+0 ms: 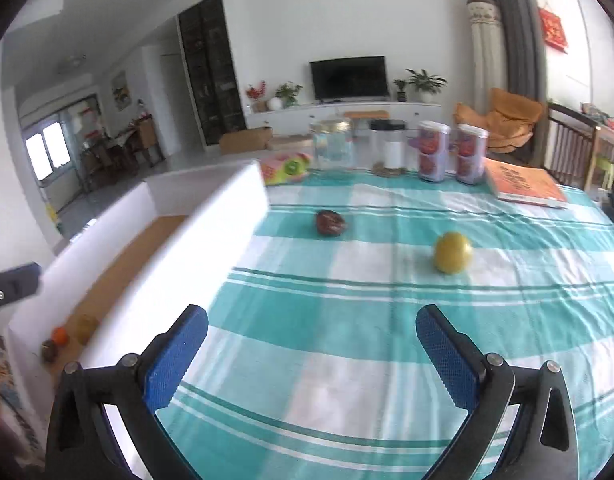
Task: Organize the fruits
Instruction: 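Bring the left tool back to the second dark brown fruit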
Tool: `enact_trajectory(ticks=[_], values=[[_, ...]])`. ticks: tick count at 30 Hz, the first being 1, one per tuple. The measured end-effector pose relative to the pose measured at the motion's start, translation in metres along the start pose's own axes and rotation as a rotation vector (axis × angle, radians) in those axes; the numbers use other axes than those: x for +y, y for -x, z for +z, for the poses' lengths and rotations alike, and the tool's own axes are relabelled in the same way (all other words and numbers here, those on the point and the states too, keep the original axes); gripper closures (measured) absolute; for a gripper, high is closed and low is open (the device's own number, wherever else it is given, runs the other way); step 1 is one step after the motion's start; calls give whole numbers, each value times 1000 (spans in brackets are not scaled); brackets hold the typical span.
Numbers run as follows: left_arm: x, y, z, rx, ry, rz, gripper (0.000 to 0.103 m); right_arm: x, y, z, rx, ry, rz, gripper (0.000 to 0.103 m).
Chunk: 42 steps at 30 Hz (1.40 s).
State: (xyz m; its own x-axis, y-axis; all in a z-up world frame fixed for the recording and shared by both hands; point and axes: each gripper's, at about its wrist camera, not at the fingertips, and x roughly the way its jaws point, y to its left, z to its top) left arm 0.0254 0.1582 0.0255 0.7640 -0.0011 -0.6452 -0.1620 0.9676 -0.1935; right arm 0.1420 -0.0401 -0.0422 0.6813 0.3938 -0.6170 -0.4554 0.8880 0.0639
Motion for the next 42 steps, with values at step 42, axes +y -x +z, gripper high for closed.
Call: enact_trajectory(ticks=[42], values=[[-52, -337, 82, 193, -27, 244, 8, -187, -14, -68, 244, -352, -430, 0]])
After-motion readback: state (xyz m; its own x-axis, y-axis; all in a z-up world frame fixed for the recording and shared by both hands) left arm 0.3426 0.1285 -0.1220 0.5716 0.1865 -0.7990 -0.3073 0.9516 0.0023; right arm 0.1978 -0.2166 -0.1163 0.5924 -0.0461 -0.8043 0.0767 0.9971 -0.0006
